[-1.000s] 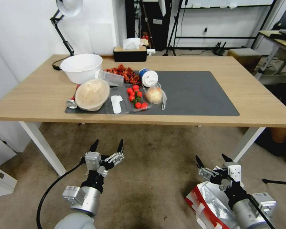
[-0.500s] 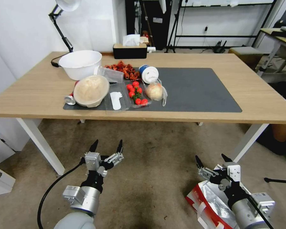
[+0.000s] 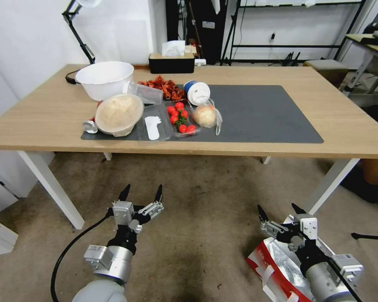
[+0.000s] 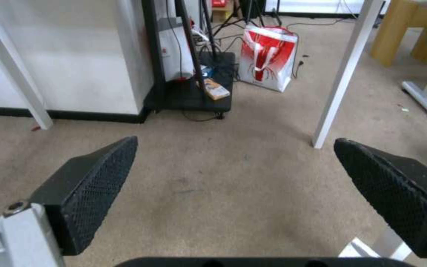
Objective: Pick up the food delivery bag from the floor and place it on the table.
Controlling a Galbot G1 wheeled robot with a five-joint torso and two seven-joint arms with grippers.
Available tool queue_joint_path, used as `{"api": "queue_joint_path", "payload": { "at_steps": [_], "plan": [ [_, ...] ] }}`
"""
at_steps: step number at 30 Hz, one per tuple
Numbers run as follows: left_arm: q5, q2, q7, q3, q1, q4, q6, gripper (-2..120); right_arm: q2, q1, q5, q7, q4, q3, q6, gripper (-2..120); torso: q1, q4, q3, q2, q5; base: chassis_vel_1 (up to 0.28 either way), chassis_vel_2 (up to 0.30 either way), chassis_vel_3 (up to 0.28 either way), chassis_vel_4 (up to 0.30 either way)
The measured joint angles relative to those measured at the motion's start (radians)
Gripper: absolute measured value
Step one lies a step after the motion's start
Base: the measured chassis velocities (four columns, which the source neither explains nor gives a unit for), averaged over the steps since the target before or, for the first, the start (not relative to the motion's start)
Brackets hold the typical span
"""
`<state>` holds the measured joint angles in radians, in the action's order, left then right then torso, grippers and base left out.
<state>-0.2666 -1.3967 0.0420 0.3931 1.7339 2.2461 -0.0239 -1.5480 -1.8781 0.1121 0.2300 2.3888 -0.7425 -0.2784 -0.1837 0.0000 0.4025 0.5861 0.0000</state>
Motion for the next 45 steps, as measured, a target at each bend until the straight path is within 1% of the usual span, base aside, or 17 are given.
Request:
{"api": "queue_joint_path", "payload": {
  "at_steps": [2, 5, 6, 7, 16, 20, 25, 33, 36, 45],
  "plan": [
    [0.000, -0.001, 0.000, -0.004, 0.000, 0.000, -0.001, 100, 0.000, -0.002, -0.003, -0.001, -0.001, 0.000, 0.000, 100, 0.005, 0.0000, -0.007, -0.011, 0.0000, 0.000, 0.000, 0.000, 0.000],
    [0.000, -0.001, 0.000, -0.005, 0.000, 0.000, -0.001, 100, 0.000, -0.002, -0.004, -0.001, -0.001, 0.000, 0.001, 100, 0.006, 0.0000, -0.009, -0.015, 0.0000, 0.000, 0.000, 0.000, 0.000],
    [0.000, -0.001, 0.000, -0.008, 0.000, -0.001, -0.002, 100, 0.001, -0.004, -0.009, -0.001, -0.004, -0.001, 0.002, 100, 0.012, 0.0000, -0.020, -0.032, 0.0000, 0.000, 0.000, 0.000, 0.000],
    [0.000, 0.000, 0.000, -0.008, -0.001, -0.001, -0.002, 100, 0.001, -0.005, -0.010, -0.001, -0.004, -0.002, 0.003, 100, 0.014, 0.0000, -0.023, -0.037, 0.0000, 0.000, 0.000, 0.000, 0.000],
    [-0.001, -0.001, -0.002, -0.013, -0.004, -0.007, -0.013, 100, 0.000, -0.008, -0.016, -0.001, -0.006, -0.001, 0.010, 100, 0.027, 0.0000, -0.044, -0.071, 0.0000, 0.000, 0.000, 0.000, 0.000],
    [-0.004, 0.001, -0.005, -0.014, -0.004, -0.009, -0.019, 100, -0.001, -0.010, -0.018, 0.012, -0.008, -0.002, 0.033, 100, 0.035, 0.0000, -0.058, -0.092, 0.0000, 0.000, 0.000, 0.000, 0.000],
    [-0.009, 0.002, -0.005, -0.014, -0.006, -0.009, -0.020, 100, -0.002, -0.010, -0.018, 0.016, -0.008, -0.004, 0.036, 100, 0.040, 0.0000, -0.067, -0.107, 0.0000, 0.000, 0.000, 0.000, 0.000],
    [-0.024, 0.005, -0.005, -0.008, -0.014, -0.026, -0.034, 100, -0.007, -0.005, -0.024, 0.023, -0.016, 0.002, 0.041, 100, 0.053, 0.0000, -0.086, -0.139, 0.0000, 0.000, 0.000, 0.000, 0.000],
    [-0.027, 0.009, 0.001, 0.006, -0.024, -0.042, -0.034, 100, -0.008, -0.007, -0.031, 0.029, -0.021, 0.008, 0.046, 100, 0.058, 0.0000, -0.097, -0.156, 0.0000, 0.000, 0.000, 0.000, 0.000],
    [-0.032, 0.008, 0.003, 0.007, -0.028, -0.047, -0.035, 100, -0.011, -0.002, -0.038, 0.033, -0.025, 0.015, 0.054, 100, 0.069, 0.0000, -0.119, -0.188, 0.0000, 0.000, 0.000, 0.000, 0.000]
  ]
}}
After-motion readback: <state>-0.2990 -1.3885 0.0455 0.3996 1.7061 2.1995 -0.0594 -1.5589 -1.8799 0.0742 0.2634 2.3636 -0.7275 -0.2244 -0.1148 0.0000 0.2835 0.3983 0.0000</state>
